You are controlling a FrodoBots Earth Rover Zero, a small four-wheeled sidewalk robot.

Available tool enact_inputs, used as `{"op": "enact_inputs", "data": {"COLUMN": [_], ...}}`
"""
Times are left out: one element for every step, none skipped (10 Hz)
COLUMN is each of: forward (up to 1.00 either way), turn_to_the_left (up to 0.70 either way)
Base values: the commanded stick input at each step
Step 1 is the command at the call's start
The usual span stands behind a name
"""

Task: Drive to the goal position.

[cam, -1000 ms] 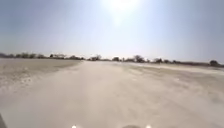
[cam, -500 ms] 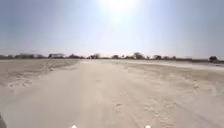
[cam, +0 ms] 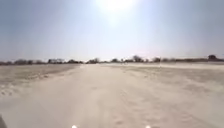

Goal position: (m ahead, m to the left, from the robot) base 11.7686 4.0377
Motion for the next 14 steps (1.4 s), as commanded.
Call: {"op": "enact_inputs", "data": {"forward": [0.7, 0.7, 0.7, 0.7, 0.7, 0.7, 0.7, 0.7, 0.7, 0.7, 0.7, 0.7, 0.7, 0.7], "turn_to_the_left": [0.0, 0.0, 0.0, 0.0, 0.0, 0.0, 0.0, 0.0, 0.0, 0.0, 0.0, 0.0, 0.0, 0.0]}}
